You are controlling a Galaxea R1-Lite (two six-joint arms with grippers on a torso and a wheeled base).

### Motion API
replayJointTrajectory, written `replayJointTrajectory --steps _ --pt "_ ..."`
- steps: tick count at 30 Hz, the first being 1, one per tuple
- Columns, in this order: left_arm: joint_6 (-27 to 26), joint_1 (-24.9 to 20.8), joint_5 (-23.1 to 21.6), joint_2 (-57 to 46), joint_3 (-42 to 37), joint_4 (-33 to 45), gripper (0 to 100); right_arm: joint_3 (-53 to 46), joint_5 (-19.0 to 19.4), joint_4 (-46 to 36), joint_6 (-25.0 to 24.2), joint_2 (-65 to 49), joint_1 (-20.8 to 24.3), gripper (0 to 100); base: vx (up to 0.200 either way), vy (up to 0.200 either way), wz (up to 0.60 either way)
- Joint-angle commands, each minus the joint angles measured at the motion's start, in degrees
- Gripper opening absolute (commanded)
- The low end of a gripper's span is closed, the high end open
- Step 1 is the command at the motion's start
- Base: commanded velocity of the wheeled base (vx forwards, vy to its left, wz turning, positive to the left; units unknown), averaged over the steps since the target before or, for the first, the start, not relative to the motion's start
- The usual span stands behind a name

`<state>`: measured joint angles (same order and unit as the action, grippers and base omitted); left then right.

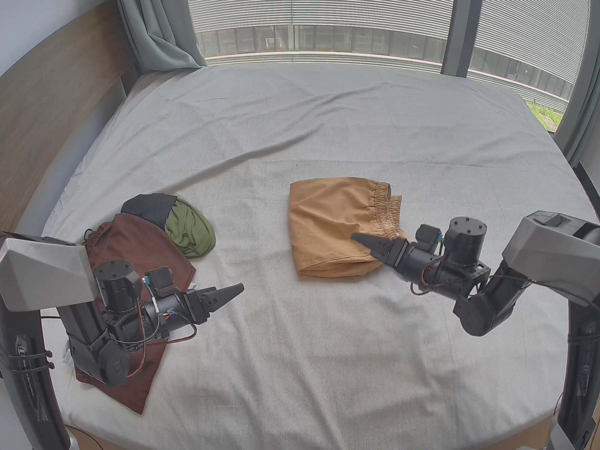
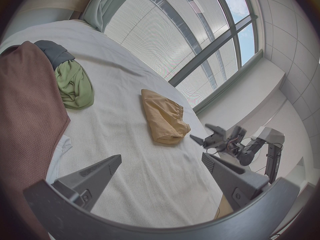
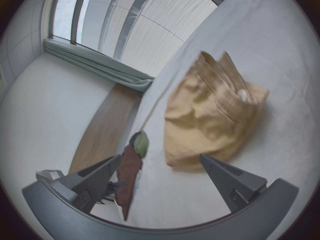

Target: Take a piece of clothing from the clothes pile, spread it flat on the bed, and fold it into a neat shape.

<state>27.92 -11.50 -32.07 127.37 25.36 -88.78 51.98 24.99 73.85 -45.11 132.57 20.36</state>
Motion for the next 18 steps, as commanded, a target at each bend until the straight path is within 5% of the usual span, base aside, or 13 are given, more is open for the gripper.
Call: replayJointTrajectory --steps 1,12,18 --pt "0.03 -0.02 -0.01 -0.10 0.04 0.01 100 10.25 1.55 -2.13 -3.85 -5.39 -0.67 100 0.000 0.000 0.00" --pt "0.03 0.07 -0.01 -0.89 0.04 0.01 100 36.17 0.85 -12.68 -4.03 13.94 -3.66 100 0.000 0.000 0.00" --pt "0.03 -0.02 -0.01 -0.72 0.22 0.01 100 38.72 0.67 -14.08 -3.50 18.16 -3.92 100 0.000 0.000 0.00"
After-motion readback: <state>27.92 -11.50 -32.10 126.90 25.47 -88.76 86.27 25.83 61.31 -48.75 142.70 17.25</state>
